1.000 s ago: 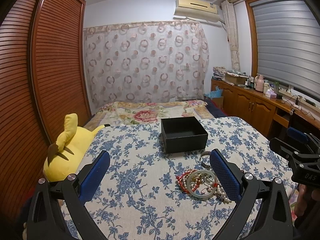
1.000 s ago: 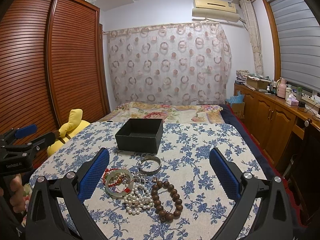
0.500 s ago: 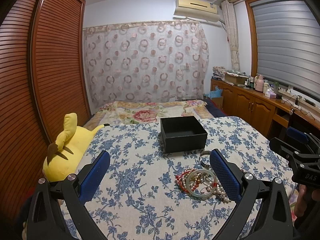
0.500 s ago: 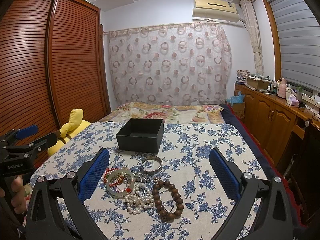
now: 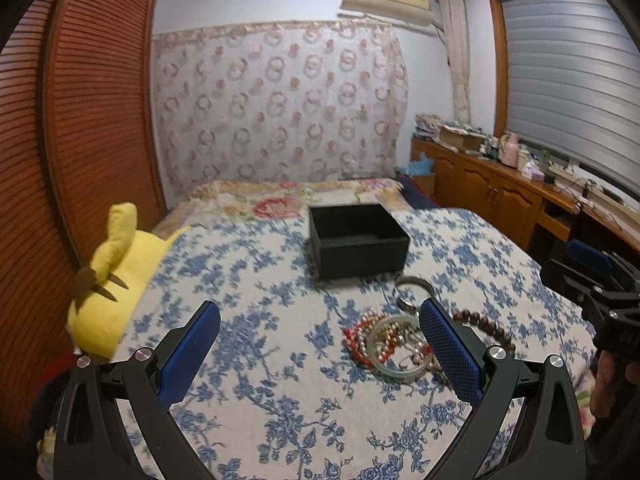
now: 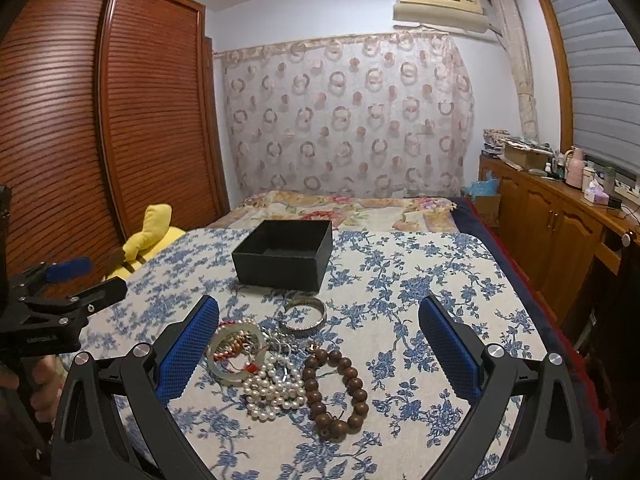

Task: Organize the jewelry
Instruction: 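Grasp the green jade bangle with the left gripper while the right grasps the silver bangle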

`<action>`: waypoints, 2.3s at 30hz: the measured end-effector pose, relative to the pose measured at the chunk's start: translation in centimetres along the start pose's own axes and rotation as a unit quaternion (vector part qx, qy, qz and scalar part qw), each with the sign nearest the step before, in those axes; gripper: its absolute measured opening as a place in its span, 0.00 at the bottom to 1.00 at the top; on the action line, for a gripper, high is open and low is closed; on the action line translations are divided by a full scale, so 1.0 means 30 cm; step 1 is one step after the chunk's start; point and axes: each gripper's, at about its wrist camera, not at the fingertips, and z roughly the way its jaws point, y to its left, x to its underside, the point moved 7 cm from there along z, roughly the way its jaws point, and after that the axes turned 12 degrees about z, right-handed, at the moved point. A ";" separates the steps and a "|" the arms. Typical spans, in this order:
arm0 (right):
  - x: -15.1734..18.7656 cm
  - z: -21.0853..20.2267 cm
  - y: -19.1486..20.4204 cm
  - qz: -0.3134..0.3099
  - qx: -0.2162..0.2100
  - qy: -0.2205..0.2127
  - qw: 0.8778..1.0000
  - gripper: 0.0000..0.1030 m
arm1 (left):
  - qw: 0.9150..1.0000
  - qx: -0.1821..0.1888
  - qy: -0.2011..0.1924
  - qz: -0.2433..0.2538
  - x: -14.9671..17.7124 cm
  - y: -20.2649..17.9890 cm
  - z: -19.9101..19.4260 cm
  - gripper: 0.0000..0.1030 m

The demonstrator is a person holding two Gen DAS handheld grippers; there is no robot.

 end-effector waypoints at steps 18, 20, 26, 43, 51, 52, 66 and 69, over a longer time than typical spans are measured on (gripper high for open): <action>0.056 0.131 -0.098 -0.022 -0.013 0.066 0.998 0.71 | 0.987 0.136 0.078 0.025 0.101 -0.172 0.229 0.91; 0.056 0.140 -0.106 -0.023 -0.009 0.066 0.997 0.71 | 0.985 0.148 0.083 0.036 0.100 -0.196 0.244 0.85; 0.066 0.184 -0.115 -0.038 -0.005 0.084 0.996 0.71 | 0.977 0.177 0.103 0.063 0.102 -0.253 0.303 0.80; 0.052 0.300 -0.094 -0.065 -0.010 0.111 0.992 0.71 | 0.969 0.189 0.132 0.083 0.120 -0.296 0.398 0.67; 0.059 0.402 -0.043 -0.079 -0.034 0.151 0.985 0.64 | 0.977 0.186 0.100 0.045 0.067 -0.211 0.369 0.67; 0.060 0.426 -0.031 -0.082 -0.040 0.161 0.983 0.58 | 0.977 0.184 0.099 0.041 0.062 -0.201 0.373 0.67; 0.119 0.659 -0.018 -0.123 -0.029 0.277 0.952 0.09 | 0.985 0.153 0.081 0.026 -0.023 -0.084 0.420 0.67; 0.131 0.654 -0.012 -0.135 -0.035 0.275 0.951 0.06 | 0.986 0.148 0.076 0.025 -0.047 -0.065 0.435 0.67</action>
